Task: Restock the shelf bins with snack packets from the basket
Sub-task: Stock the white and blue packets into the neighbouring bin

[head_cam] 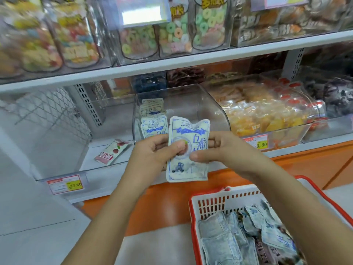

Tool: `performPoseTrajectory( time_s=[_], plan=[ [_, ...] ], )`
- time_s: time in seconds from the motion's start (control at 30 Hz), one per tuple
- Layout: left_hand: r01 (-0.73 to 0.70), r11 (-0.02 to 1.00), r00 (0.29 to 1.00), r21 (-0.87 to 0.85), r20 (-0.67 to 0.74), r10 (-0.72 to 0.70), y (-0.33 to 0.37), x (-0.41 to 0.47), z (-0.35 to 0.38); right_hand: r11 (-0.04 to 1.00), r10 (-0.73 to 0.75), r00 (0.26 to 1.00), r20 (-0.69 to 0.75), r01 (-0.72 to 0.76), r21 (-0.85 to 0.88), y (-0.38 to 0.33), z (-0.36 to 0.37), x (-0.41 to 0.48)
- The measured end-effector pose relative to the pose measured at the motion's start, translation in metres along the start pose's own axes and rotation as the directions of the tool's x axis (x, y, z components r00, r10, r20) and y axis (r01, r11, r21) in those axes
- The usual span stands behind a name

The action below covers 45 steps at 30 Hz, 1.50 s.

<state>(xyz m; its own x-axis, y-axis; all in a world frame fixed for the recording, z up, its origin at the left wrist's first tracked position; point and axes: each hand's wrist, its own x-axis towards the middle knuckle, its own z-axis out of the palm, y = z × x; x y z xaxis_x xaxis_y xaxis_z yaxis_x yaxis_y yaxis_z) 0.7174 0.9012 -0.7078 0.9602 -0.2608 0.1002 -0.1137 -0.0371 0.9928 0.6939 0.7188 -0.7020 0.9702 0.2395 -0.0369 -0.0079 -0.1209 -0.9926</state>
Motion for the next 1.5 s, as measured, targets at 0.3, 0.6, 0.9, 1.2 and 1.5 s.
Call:
performPoseTrajectory(
  time_s=[0.3,0.6,0.9,1.2,1.5],
  plan=[
    [0.144,0.849,0.939,0.508,-0.341,0.045,-0.027,0.021,-0.049,0.943,0.079,0.989,-0.127,-0.115,-0.313,-0.007,0.012,0.135],
    [0.079,0.913,0.979,0.401,-0.205,0.006,-0.036,0.016,-0.064,0.463,0.141,0.958,-0.249,-0.286,-0.839,0.02,0.045,0.175],
    [0.047,0.876,0.975,0.479,-0.213,0.064,-0.04,0.012,-0.059,0.421,0.166,0.934,-0.316,-0.357,-0.834,0.035,0.044,0.169],
    [-0.253,0.669,0.844,0.699,-0.179,0.506,-0.042,-0.015,-0.016,0.5,-0.276,0.883,-0.379,-0.205,-0.842,0.019,0.008,0.06],
    [-0.295,0.315,0.842,0.902,0.401,-0.36,-0.135,-0.039,0.041,0.446,0.279,0.786,-0.552,-0.615,-0.65,0.199,-0.066,-0.043]
  ],
)
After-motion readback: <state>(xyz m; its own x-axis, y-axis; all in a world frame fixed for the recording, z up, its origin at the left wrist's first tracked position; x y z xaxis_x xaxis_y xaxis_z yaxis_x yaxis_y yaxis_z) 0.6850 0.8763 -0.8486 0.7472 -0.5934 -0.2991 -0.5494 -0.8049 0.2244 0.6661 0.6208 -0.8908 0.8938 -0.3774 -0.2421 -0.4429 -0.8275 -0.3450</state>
